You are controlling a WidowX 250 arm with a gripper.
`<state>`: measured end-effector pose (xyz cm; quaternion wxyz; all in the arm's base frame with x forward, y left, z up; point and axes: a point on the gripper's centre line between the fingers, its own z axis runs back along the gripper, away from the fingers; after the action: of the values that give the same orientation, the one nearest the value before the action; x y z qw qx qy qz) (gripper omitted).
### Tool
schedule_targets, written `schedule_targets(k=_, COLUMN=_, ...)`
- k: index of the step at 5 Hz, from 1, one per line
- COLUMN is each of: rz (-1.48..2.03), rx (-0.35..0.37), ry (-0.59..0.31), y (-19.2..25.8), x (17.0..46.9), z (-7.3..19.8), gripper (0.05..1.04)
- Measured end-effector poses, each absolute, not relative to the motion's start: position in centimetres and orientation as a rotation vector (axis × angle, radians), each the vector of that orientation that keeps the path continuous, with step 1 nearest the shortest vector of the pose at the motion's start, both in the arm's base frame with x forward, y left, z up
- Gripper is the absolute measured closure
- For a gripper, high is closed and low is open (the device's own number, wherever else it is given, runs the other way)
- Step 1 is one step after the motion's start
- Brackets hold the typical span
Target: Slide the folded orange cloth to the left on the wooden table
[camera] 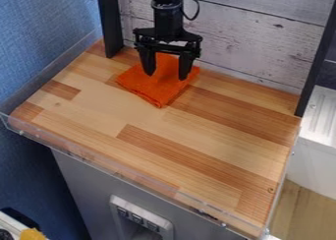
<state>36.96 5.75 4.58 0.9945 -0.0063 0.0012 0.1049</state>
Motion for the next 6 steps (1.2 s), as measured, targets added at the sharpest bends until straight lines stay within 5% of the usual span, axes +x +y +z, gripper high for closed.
schedule_targets(k=2, rz=0.256, rx=-0.005, ry=-0.007, y=7.07, x=36.60, z=5.43, gripper=0.133)
schedule_targets(k=4, rz=0.293, rx=0.008, ry=-0.020, y=7.19, x=36.77, z=5.36, gripper=0.713)
schedule_targets(k=5, rz=0.299, rx=0.013, ry=-0.038, y=6.96, x=36.96, z=5.15, gripper=0.926)
schedule_targets(k=6, rz=0.297, rx=0.017, ry=-0.037, y=6.43, x=36.91, z=4.82, gripper=1.018)
